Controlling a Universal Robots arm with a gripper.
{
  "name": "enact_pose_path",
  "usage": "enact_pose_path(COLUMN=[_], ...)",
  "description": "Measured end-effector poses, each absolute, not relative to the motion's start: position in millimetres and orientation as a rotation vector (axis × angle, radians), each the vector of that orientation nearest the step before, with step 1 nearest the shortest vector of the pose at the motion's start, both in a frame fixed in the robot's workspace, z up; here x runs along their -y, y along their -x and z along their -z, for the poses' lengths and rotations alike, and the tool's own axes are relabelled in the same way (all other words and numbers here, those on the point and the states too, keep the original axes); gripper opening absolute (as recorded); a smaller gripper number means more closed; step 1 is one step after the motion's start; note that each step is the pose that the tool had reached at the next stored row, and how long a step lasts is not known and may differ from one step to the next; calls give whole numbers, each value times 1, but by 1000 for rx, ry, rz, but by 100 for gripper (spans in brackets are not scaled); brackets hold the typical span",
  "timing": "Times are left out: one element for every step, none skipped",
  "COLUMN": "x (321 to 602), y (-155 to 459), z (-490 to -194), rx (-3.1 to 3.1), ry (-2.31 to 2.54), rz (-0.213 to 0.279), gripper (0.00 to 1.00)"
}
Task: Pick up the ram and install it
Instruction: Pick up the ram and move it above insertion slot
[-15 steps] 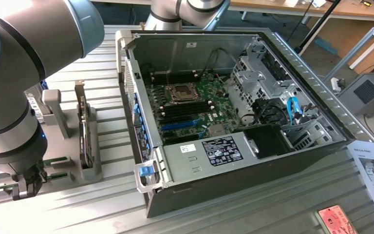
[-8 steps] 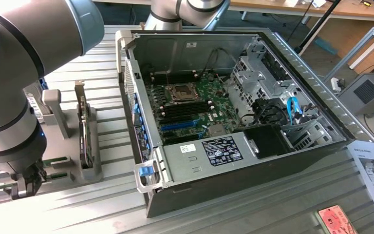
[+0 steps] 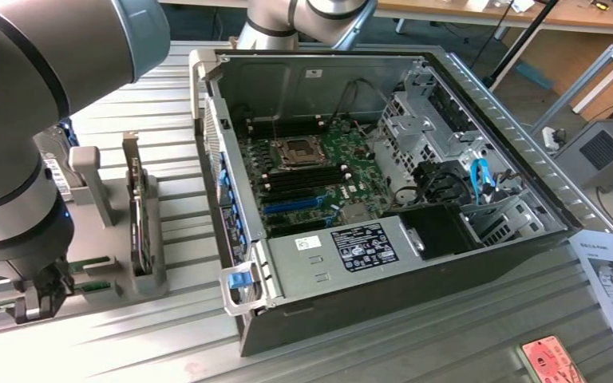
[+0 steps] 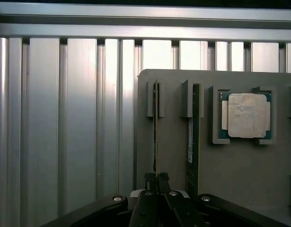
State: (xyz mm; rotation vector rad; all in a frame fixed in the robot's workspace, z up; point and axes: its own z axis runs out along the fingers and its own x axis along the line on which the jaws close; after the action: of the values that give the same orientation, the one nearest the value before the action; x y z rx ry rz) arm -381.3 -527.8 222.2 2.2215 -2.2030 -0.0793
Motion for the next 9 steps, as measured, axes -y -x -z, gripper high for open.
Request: enact_pose_path(x=[528, 528, 528, 528, 528, 528, 528, 527, 527], y=[381, 381, 381, 381, 381, 381, 381, 381, 381], z=[-223, -224, -226, -227, -228, -229, -230, -231, -232], rx=[2203, 2203, 2203, 2203, 2203, 2203, 2203, 2203, 2203], ry=[-2221, -2221, -2221, -2221, -2221, -2221, -2221, -2221, -2221], rz=[79, 79, 79, 79, 79, 79, 79, 79, 79], gripper=[12, 12, 12, 12, 12, 12, 12, 12, 12])
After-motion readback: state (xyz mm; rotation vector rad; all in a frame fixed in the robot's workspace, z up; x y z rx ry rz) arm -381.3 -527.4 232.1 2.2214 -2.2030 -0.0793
